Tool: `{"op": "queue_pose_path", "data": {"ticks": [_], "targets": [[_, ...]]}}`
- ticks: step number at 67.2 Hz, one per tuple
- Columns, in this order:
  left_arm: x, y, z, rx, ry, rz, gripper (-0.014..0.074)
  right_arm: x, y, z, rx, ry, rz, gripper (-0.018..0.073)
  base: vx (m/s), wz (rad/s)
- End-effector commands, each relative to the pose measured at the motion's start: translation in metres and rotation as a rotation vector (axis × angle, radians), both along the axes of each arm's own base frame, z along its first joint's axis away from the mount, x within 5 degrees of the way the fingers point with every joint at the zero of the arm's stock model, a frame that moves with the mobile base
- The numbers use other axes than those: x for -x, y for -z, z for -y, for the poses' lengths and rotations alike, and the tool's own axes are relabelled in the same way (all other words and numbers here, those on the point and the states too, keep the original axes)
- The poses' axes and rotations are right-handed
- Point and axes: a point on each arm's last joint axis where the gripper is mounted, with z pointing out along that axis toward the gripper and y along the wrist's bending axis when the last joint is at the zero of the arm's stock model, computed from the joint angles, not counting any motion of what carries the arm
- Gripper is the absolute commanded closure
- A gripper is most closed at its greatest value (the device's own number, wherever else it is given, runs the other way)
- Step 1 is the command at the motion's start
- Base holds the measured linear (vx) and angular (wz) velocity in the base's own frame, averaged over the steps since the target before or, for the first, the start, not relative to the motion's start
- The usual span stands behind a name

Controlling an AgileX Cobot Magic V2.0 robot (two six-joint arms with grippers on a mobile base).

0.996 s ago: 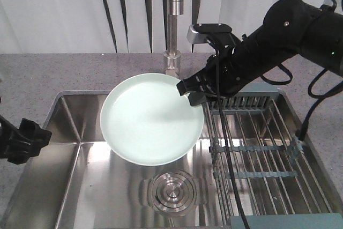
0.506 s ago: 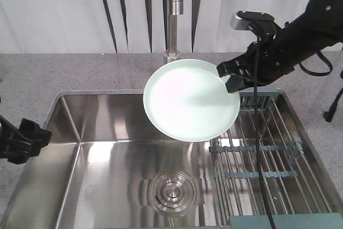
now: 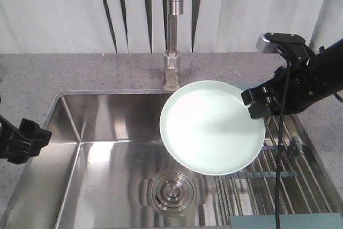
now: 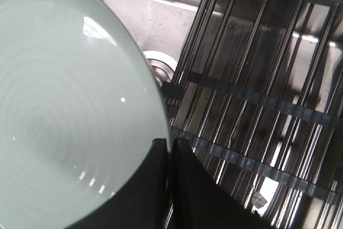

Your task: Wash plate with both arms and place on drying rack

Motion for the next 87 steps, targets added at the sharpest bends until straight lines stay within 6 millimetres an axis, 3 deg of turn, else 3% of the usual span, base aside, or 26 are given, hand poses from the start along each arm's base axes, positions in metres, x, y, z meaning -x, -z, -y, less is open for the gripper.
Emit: {"op": "queue_pose_path", "data": {"ticks": [1,20,41,61,87], "targets": [[-0.001,-0.015,0.001,0.033,-0.001,0.086,0.0006,0.012,-0.018,-0.002,-0.042,0.011,0.085,0.0564,0.00,0.00],[-0.001,-0.015,0.001,0.033,-0.001,0.086,0.0006,0.039,-0.013,-0.019,-0.057,-0.031,0.074,0.0564,0.00,0.00],[-0.001,-0.015,0.001,0.033,-0.001,0.086,0.0006,0.041,-0.018,-0.055,-0.107,-0.085,0.109,0.0564,0.00,0.00],[-0.001,-0.015,0.001,0.033,-0.001,0.086,0.0006,0.011,-0.021,-0.087,-0.120,-0.147,0.113,0.0564,0.00,0.00],[-0.001,-0.015,0.001,0.033,-0.001,0.086,0.0006,-0.048,-0.028,-0.100,-0.109,-0.178,0.114,0.0564,0.00,0.00]]}}
